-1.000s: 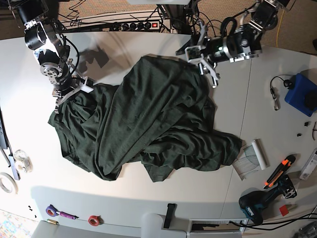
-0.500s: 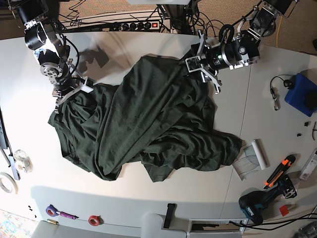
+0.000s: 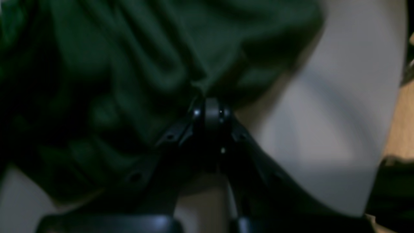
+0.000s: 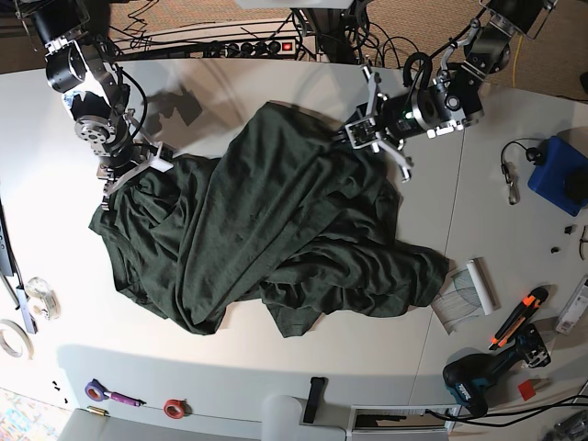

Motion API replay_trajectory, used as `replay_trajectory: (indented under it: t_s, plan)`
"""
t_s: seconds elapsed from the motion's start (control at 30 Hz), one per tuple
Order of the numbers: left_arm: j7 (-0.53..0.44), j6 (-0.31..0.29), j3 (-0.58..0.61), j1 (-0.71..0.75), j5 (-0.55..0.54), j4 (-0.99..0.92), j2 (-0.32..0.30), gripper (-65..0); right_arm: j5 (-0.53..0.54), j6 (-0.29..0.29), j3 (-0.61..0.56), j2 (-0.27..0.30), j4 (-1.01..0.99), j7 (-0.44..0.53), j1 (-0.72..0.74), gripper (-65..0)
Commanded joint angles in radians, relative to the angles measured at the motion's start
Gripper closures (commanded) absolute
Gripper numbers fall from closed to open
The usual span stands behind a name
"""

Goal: Layout the t-shirt on the table in an organized manner, then fold the t-shirt properly
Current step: 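Reach the left gripper to the shirt hem near the cutter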

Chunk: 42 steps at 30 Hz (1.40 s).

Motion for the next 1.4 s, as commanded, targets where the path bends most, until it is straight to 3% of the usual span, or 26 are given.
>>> replay_trajectory:
  t_s: [0.0,0.13,0.4,0.57,0.67,0.97,1.07,1.17,1.2,1.37]
  plan:
    - [-0.025,0.012,-0.004,-0.024,-0.021,0.045,-0.006,0.0,0.006,0.003,0.005,0.014,0.008,-0.004,0.008,0.0]
    - [-0.022,0.103,-0.004,-0.09,-0.038,0.108,-0.006,0.0,0.006,0.003,0.005,0.015,0.008,-0.004,0.008,0.0]
    - [0.058,0.332,-0.004,-0.305,-0.037,0.05,-0.006,0.0,0.006,0.003,0.005,0.014,0.008,-0.004,0.008,0.0]
    - [0.054,0.347,-0.004,-0.432,-0.037,-0.079,-0.006,0.0,0.006,0.003,0.005,0.014,0.008,-0.004,0.008,0.0]
    - [0.053,0.388,-0.004,-0.51,-0.038,-0.187,-0.006,0.0,0.006,0.003,0.005,0.014,0.008,-0.004,0.008,0.0]
    - [0.046,0.384,-0.004,-0.68,-0.145,-0.455,-0.006,0.0,0.006,0.003,0.005,0.013,0.008,-0.004,0.008,0.0]
    - [0.047,0.335,-0.004,-0.674,-0.163,-0.472,-0.006,0.0,0.006,0.003,0.005,0.0,0.008,-0.007,0.008,0.0]
    - [0.048,0.254,-0.004,-0.647,-0.178,-0.472,-0.005,-25.7,0.006,0.002,0.005,-0.02,0.008,-0.006,0.008,0.0]
    - [0.05,0.248,-0.004,-0.637,-0.183,-0.472,-0.005,-30.0,0.01,0.002,0.005,-0.028,0.008,-0.004,0.008,0.0]
    - [0.047,0.252,-0.004,-0.586,-0.201,-0.45,-0.014,-30.5,0.024,0.003,0.005,-0.035,0.008,-0.009,0.008,0.0]
